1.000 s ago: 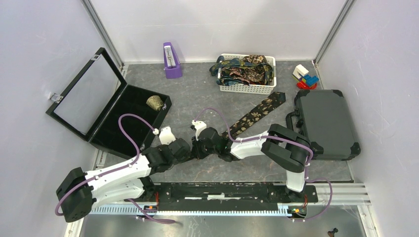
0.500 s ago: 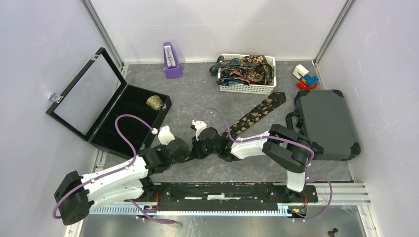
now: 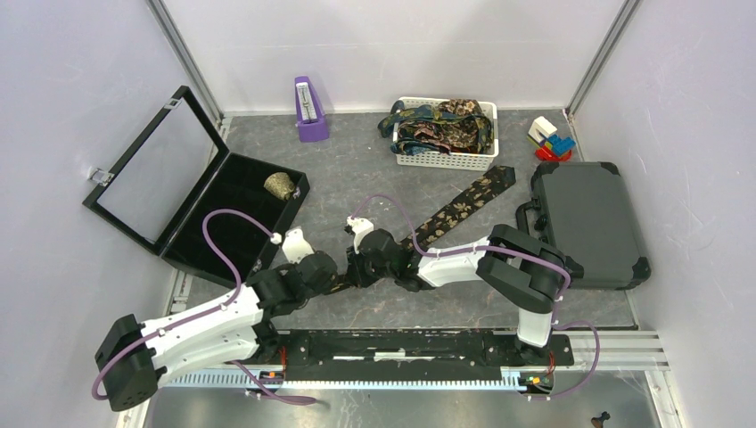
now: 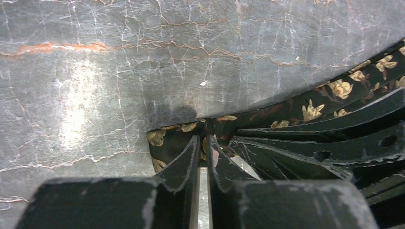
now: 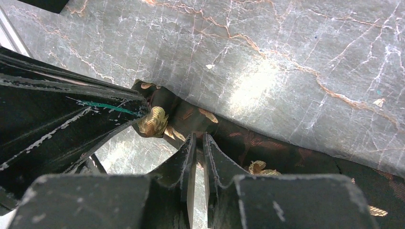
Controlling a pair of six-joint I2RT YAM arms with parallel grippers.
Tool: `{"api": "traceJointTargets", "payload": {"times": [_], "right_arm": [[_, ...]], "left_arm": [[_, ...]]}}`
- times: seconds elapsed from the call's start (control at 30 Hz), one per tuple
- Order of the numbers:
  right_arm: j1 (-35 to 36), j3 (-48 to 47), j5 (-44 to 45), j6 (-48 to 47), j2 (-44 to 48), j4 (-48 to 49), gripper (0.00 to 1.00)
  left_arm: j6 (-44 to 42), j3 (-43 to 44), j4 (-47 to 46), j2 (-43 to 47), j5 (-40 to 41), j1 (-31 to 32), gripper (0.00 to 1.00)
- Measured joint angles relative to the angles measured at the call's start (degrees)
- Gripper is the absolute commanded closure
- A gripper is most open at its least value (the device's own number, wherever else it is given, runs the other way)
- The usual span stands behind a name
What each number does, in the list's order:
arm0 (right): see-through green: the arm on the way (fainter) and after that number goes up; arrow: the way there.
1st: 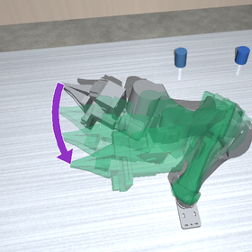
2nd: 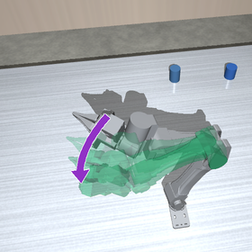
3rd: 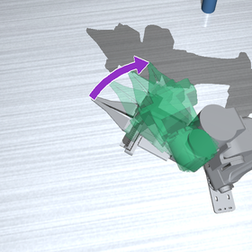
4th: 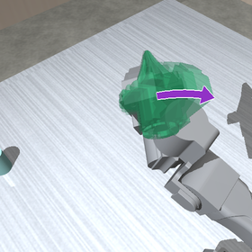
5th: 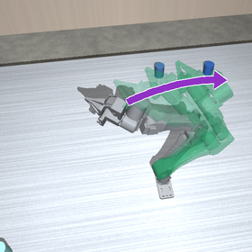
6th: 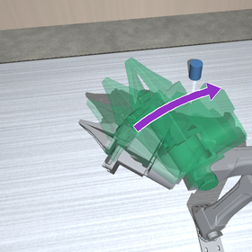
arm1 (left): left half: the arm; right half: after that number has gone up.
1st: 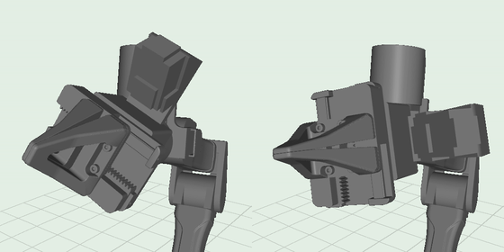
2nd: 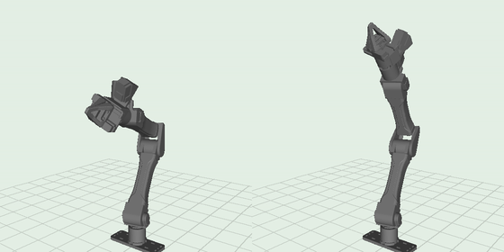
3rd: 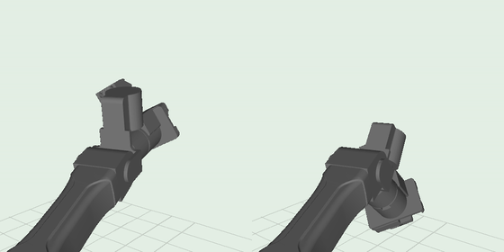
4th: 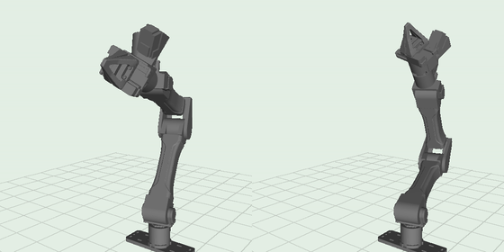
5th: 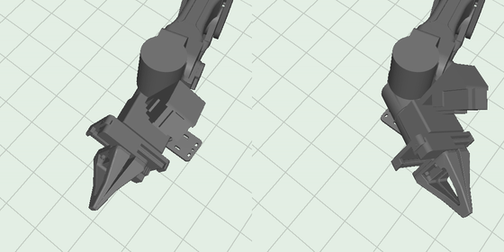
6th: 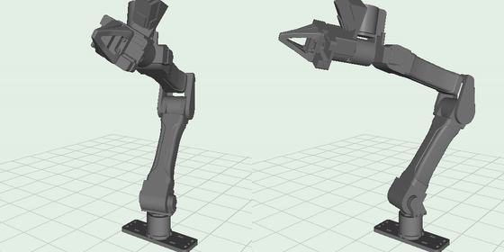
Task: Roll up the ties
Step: Roll the tie at the center of the board.
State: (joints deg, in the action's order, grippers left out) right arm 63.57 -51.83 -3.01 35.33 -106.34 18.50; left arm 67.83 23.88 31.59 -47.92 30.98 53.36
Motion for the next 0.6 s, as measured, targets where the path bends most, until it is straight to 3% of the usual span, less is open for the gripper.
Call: {"api": "traceJointTargets", "payload": {"times": [0.07,0.37,0.6], "right_arm": [[0.0,0.0,0.02,0.0,0.04,-0.15,0.82],[0.0,0.0,0.0,0.44,1.68,-0.57,0.74],[0.0,0.0,-0.48,1.7,2.38,-0.15,0.58]], "left_arm": [[0.07,-0.37,0.0,0.0,0.02,0.0,0.97],[0.09,-1.25,-0.02,0.35,0.07,0.0,0.98],[0.09,-1.99,-0.61,0.33,0.0,0.02,0.98]]}}
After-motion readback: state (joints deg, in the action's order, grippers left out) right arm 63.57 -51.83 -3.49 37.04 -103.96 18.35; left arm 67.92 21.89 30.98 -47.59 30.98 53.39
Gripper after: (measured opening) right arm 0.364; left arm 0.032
